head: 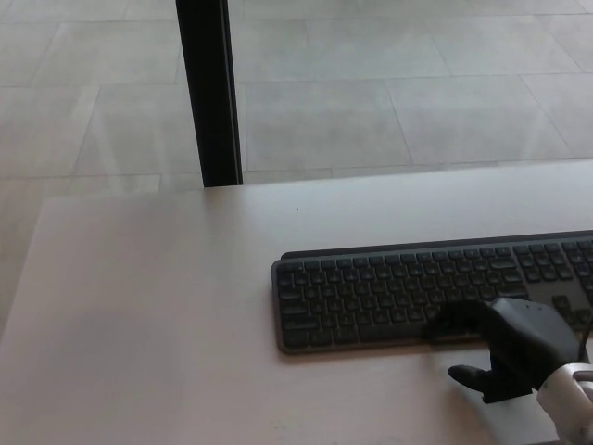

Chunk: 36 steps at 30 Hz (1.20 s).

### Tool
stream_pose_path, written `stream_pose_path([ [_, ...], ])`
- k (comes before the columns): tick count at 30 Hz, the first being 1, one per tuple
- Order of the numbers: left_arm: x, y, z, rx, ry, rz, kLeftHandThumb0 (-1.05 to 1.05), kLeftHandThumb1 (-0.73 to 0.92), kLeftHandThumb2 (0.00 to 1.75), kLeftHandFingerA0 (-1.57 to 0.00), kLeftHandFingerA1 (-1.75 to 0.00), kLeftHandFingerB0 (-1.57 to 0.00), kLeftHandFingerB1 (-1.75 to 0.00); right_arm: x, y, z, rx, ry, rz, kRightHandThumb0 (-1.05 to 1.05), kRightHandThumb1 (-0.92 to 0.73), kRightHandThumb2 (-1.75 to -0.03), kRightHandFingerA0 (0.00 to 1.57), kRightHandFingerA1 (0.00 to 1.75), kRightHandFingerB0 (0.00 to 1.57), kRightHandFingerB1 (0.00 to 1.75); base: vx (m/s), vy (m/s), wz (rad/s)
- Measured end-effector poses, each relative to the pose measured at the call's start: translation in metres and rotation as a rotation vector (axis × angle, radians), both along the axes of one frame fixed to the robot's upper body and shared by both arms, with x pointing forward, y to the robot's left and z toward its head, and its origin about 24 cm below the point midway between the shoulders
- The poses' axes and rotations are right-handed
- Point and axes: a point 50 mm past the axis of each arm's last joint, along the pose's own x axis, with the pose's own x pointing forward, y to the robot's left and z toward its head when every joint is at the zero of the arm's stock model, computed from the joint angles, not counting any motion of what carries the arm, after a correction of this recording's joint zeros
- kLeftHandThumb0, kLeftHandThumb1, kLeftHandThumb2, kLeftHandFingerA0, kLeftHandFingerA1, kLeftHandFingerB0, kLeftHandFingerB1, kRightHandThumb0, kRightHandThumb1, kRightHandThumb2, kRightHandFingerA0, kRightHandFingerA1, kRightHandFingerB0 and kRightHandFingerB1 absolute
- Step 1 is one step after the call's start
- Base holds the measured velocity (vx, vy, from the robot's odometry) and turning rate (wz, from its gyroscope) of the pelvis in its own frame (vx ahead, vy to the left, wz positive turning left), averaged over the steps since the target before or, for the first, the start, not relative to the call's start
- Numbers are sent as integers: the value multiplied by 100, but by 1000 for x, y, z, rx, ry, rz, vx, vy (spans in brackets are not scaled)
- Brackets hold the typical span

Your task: The robot uses its right fingers to click on the space key of the black keyboard placed on the center of the white desk.

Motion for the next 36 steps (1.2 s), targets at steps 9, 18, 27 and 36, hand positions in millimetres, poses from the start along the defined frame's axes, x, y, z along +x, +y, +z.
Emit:
stream_pose_path([
  [9, 0, 0, 0, -3, -11, 16, -44, 55, 57, -91, -87, -75, -60, 2, 8, -1, -29, -25, 33, -34, -60, -59, 86, 142, 69, 46, 0, 0, 0],
  [18, -2, 0, 0, -8, -17, 25, -42, 55, 56, -87, -85, -75, -60, 4, 7, -1, -45, -38, 23, -32, -58, -62, 91, 149, 68, 49, 0, 0, 0],
  [27, -1, 0, 0, -12, -25, 33, -43, 55, 57, -85, -82, -74, -59, 7, 8, -1, -43, -45, 12, -34, -59, -58, 89, 139, 69, 46, 0, 0, 0],
  [36, 3, 0, 1, -11, -31, 26, -42, 57, 57, -84, -78, -74, -60, 7, 10, -4, -67, -41, 15, -33, -59, -61, 87, 143, 67, 46, 0, 0, 0],
])
